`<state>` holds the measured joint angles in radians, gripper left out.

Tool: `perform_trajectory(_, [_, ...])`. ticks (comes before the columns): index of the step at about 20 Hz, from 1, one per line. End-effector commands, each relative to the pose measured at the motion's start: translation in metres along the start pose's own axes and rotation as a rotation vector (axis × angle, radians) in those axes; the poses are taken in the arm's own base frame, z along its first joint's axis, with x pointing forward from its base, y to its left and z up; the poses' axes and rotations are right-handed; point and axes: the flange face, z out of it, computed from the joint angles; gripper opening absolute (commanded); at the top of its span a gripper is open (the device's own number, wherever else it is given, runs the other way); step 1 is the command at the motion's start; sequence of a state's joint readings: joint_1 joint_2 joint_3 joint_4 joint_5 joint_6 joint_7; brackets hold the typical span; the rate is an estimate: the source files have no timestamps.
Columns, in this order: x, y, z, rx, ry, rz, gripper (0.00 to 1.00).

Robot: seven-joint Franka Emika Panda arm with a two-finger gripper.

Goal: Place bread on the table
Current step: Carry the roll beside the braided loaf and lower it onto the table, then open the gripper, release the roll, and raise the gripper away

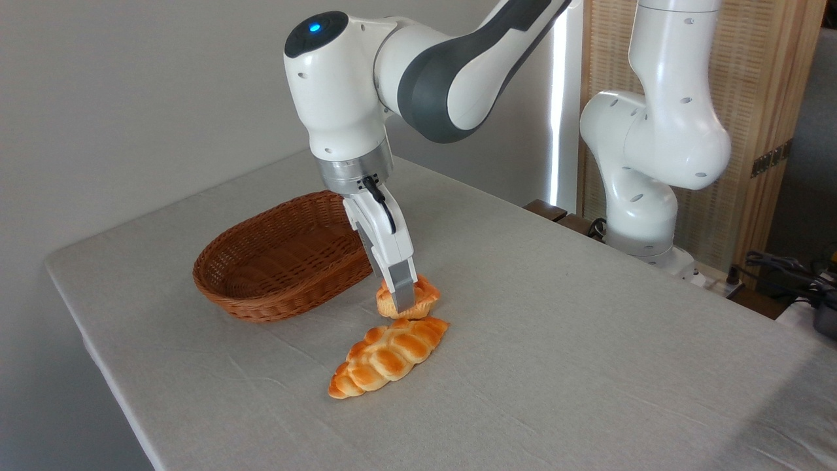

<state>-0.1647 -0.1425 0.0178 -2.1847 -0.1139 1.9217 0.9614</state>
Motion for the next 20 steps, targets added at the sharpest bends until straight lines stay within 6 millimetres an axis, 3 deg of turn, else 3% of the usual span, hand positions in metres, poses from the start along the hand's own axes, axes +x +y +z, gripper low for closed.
perform_trajectory(1, [0.0,0.004,-0.008,0.019,0.011,0.022,1.0])
perform_trajectory(2, [0.001,0.003,-0.012,0.025,0.017,0.023,1.0])
perform_trajectory(8, [0.02,-0.017,-0.084,0.189,0.157,-0.009,1.0])
perform_trajectory(12, [0.026,-0.045,-0.113,0.223,0.192,-0.186,1.0])
perform_trajectory(15, [0.036,-0.063,-0.121,0.271,0.167,-0.356,1.0])
perform_trajectory(20, [0.036,-0.067,-0.122,0.272,0.172,-0.376,1.0])
